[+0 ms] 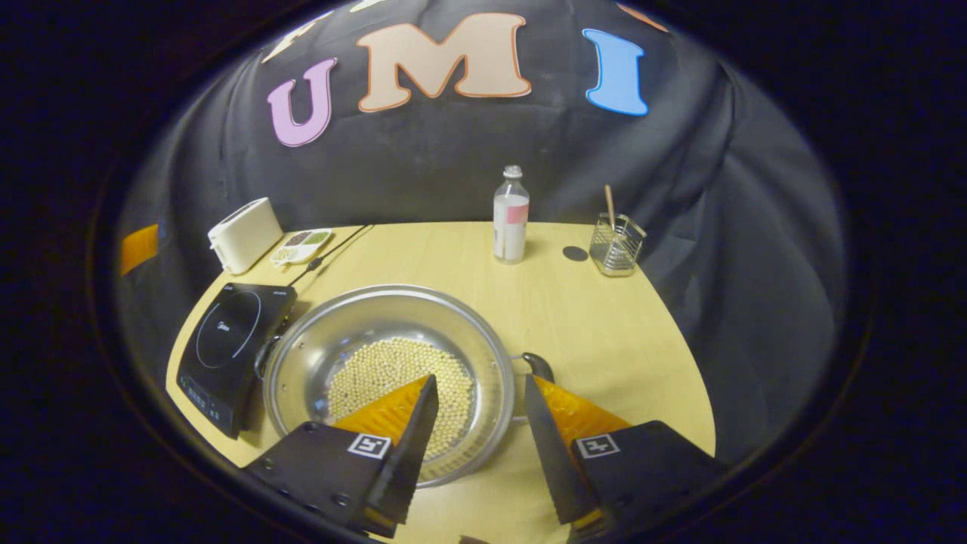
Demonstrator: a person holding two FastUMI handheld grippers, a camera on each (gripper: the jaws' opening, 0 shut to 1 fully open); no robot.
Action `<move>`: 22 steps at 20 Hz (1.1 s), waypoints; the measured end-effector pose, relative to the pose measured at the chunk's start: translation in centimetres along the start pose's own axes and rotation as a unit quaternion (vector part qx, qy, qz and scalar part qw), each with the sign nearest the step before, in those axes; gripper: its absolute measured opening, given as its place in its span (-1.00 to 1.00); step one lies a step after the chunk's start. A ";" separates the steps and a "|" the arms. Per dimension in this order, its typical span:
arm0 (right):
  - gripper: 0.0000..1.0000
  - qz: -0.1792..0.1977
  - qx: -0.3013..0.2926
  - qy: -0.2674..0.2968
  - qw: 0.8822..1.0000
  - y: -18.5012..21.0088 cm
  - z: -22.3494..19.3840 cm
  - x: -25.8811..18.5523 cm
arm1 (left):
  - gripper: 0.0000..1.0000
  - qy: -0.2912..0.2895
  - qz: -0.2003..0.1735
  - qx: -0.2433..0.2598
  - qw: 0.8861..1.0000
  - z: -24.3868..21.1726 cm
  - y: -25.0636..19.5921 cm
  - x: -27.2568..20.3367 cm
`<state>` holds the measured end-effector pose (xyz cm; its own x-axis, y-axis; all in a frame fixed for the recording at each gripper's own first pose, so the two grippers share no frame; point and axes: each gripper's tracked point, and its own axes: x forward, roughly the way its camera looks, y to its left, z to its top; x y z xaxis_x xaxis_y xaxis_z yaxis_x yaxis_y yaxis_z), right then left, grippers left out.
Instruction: First push the handle of the pot to place it horizontally, then grasp the pot with both hands and set it on the induction cooktop.
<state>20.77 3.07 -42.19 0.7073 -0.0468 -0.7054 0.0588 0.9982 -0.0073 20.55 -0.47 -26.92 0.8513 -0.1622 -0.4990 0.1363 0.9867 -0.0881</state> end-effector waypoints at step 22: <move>0.72 0.026 0.053 0.065 0.996 -3.4 -3.6 7.2 | 0.86 0.233 0.025 -0.070 0.970 -16.5 -1.4 10.7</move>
<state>23.12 -0.52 -49.87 0.6147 0.0160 -0.7886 0.1043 0.9894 0.1014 21.16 -3.67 -46.34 0.5296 -0.1329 -0.8377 0.0028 0.9879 -0.1549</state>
